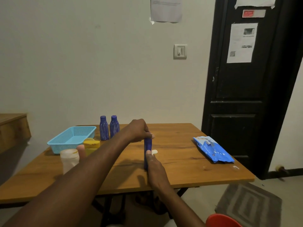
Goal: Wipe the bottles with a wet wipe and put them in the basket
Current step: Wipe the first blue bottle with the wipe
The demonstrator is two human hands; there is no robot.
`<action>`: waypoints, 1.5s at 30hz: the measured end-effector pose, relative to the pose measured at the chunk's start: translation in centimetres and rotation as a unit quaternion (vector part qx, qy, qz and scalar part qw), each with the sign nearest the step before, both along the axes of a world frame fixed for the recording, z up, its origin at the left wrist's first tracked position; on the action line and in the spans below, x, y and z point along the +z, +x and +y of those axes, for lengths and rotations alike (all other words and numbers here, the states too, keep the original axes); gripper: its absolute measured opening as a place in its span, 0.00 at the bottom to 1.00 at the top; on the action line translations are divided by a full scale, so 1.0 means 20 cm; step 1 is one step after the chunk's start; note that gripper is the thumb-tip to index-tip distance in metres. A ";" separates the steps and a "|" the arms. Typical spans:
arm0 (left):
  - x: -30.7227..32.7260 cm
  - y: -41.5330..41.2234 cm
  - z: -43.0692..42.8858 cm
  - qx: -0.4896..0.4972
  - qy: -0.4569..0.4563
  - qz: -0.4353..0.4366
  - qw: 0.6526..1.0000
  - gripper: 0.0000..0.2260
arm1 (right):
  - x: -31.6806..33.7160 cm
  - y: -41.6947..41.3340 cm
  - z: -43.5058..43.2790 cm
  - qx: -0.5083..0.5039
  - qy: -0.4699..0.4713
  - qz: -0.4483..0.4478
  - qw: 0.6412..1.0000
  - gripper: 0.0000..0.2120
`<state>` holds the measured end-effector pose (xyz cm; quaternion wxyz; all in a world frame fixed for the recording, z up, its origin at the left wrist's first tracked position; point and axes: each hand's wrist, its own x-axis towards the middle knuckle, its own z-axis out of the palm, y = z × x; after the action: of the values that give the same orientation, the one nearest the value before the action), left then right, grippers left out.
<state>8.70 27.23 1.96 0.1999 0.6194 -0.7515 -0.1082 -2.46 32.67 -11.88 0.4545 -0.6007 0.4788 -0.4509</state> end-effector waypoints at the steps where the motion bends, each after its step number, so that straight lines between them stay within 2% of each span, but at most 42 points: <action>1: 0.00 0.00 0.00 0.000 0.001 0.001 1.000 0.14 | -0.01 0.00 0.02 -0.001 -0.001 -0.008 1.000 0.39; 8: 0.02 -0.01 0.01 -0.005 0.009 -0.012 1.000 0.13 | 0.00 0.05 0.02 -0.025 -0.019 -0.115 0.993 0.43; 10: 0.02 -0.01 0.01 -0.010 0.010 -0.012 1.000 0.13 | 0.06 0.03 -0.05 -0.022 0.011 -0.109 0.994 0.41; 14: 0.02 -0.01 0.01 -0.013 0.002 -0.008 1.000 0.13 | 0.11 -0.03 -0.15 -0.013 0.046 -0.018 0.999 0.48; 18: 0.01 -0.01 0.02 -0.018 -0.005 -0.016 1.000 0.12 | 0.07 -0.06 -0.11 -0.016 0.007 0.034 0.999 0.40; 24: 0.04 0.01 0.02 -0.041 0.012 -0.037 0.998 0.11 | -0.07 -0.06 -0.01 0.002 -0.067 -0.073 0.995 0.30; 27: 0.04 0.00 0.02 -0.042 0.007 -0.040 0.998 0.12 | -0.06 0.00 -0.01 0.008 -0.110 -0.100 0.989 0.36; 29: 0.04 -0.01 0.02 -0.045 0.006 -0.041 0.998 0.12 | -0.01 0.04 -0.02 0.009 -0.125 -0.096 0.987 0.37; 33: 0.04 0.01 0.03 -0.046 0.012 -0.029 0.998 0.11 | 0.06 0.01 -0.12 0.009 -0.056 -0.092 0.994 0.37; 35: 0.03 0.01 0.03 -0.046 0.007 -0.020 0.999 0.11 | 0.08 -0.04 -0.11 -0.002 -0.027 -0.043 0.999 0.29; 37: 0.02 0.02 0.04 -0.041 -0.006 -0.009 0.999 0.11 | 0.05 -0.08 -0.08 -0.005 -0.043 0.034 0.999 0.22; 40: 0.01 0.01 0.05 -0.032 -0.020 0.011 0.999 0.12 | -0.05 -0.08 0.00 -0.020 -0.075 0.103 0.992 0.09; 41: 0.01 0.01 0.06 -0.032 -0.019 0.013 0.999 0.12 | -0.07 -0.06 0.02 -0.036 -0.083 0.120 0.989 0.10; 45: 0.01 0.00 0.06 -0.024 -0.015 0.009 1.000 0.12 | -0.10 0.05 0.12 -0.050 -0.072 0.125 0.988 0.32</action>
<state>8.72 28.52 2.18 0.2132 0.5970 -0.7659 -0.1075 -1.45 35.15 -13.82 0.3240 -0.6586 0.5276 -0.4277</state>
